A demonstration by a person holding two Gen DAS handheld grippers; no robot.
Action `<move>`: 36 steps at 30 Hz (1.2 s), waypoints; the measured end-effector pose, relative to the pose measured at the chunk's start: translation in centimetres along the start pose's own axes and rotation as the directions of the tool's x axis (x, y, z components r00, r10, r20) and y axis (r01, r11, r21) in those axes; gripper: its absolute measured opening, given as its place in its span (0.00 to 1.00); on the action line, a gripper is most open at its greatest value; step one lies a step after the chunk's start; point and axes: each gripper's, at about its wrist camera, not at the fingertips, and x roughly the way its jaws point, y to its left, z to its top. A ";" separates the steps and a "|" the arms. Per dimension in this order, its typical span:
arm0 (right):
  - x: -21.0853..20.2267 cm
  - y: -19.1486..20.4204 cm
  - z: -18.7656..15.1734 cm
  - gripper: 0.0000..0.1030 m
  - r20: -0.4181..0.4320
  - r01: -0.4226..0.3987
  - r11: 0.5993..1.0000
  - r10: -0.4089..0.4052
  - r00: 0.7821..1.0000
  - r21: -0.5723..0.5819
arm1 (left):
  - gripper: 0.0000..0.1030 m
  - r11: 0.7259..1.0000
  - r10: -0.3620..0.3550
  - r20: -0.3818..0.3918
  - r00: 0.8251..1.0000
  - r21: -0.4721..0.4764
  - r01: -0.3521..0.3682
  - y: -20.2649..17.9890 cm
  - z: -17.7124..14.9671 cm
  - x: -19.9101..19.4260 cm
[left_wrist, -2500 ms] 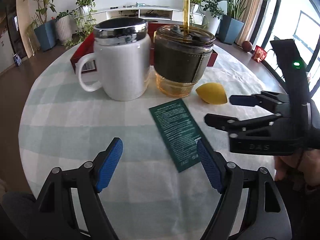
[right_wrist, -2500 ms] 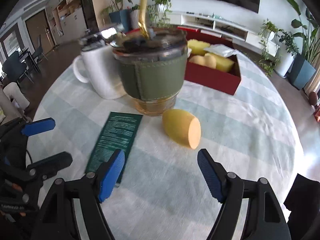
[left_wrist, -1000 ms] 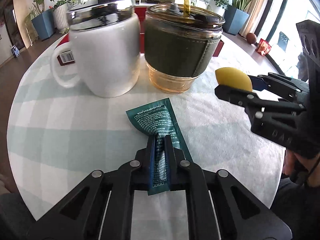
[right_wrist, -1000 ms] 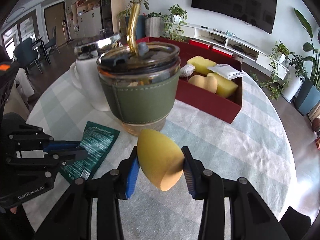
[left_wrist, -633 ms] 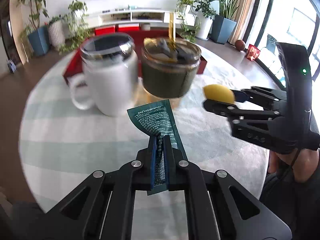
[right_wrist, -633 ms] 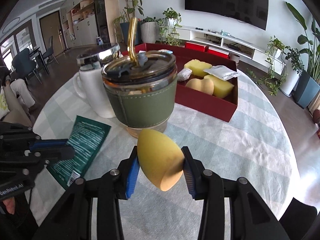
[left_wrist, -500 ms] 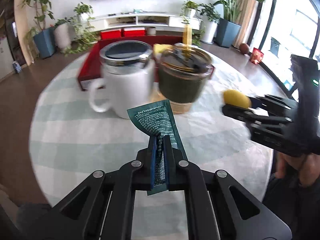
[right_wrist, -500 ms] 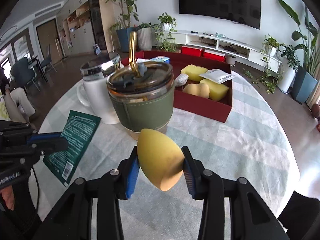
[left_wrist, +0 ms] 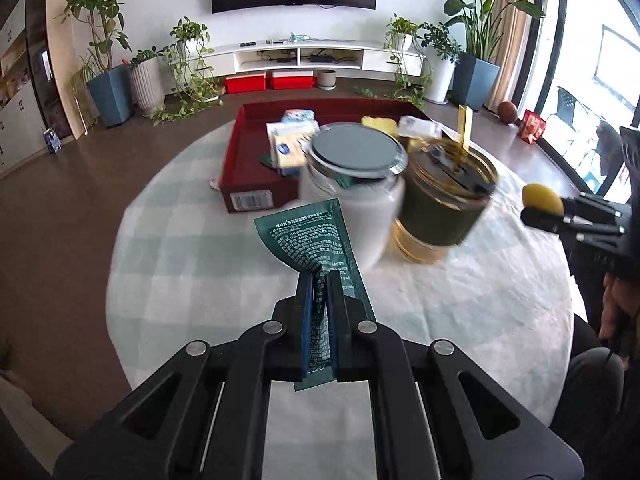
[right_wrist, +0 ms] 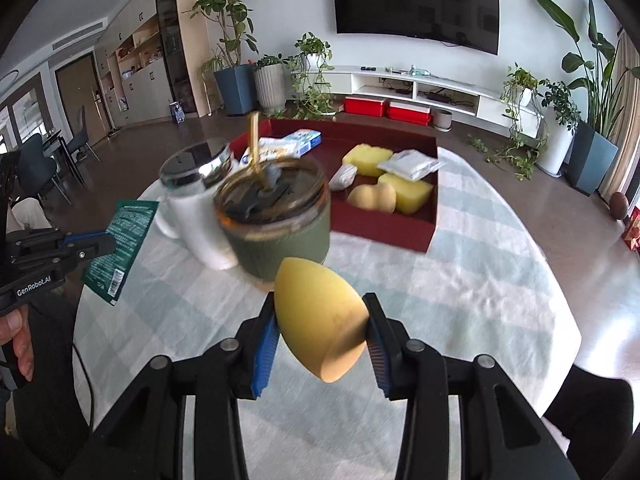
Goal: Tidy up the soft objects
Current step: 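Carry green sachet and makeup sponge into the red tray and release them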
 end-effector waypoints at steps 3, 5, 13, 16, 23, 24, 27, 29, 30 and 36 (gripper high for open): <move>0.8 -1.0 2.0 0.42 0.000 0.009 1.000 -0.009 1.000 -0.006 | 0.05 1.000 0.008 0.016 1.000 -0.002 -0.008 1.2 1.3 0.1; 1.3 -1.6 3.2 0.42 0.001 0.012 1.000 -0.012 1.000 -0.010 | 0.05 1.000 0.004 0.021 1.000 -0.009 -0.003 2.1 2.4 0.2; 4.8 -3.3 7.4 0.42 -0.025 0.015 0.999 -0.016 1.000 -0.032 | 0.05 1.000 0.026 0.051 0.998 -0.015 -0.025 5.7 7.6 2.0; 5.9 -3.7 8.4 0.42 -0.039 0.018 0.999 -0.019 0.999 -0.040 | 0.05 1.000 0.014 0.044 0.999 -0.002 -0.014 6.7 9.7 3.6; 8.5 -4.8 10.9 0.42 -0.078 0.028 0.996 -0.034 0.996 -0.080 | 0.05 0.998 -0.026 0.011 1.000 0.065 0.025 6.8 13.7 7.7; 8.9 -4.9 11.2 0.42 -0.086 0.028 0.996 -0.036 0.996 -0.089 | 0.06 0.996 -0.040 0.002 0.999 0.076 0.039 6.6 14.3 8.5; 10.2 -5.1 12.3 0.42 -0.105 0.027 0.993 -0.038 0.994 -0.111 | 0.06 0.992 -0.068 -0.022 0.997 0.106 0.070 5.9 15.5 10.5; 11.1 -5.1 13.1 0.42 -0.118 0.022 0.992 -0.037 0.992 -0.125 | 0.06 0.988 -0.085 -0.047 0.995 0.128 0.091 5.6 16.2 12.1; 11.6 -5.0 13.4 0.42 -0.124 0.021 0.990 -0.038 0.992 -0.137 | 0.06 0.985 -0.099 -0.059 0.993 0.139 0.107 5.3 16.5 12.8; 14.9 -4.3 15.0 0.42 -0.176 -0.009 0.981 -0.026 0.984 -0.195 | 0.06 0.968 -0.134 -0.105 0.985 0.198 0.152 4.3 17.1 15.8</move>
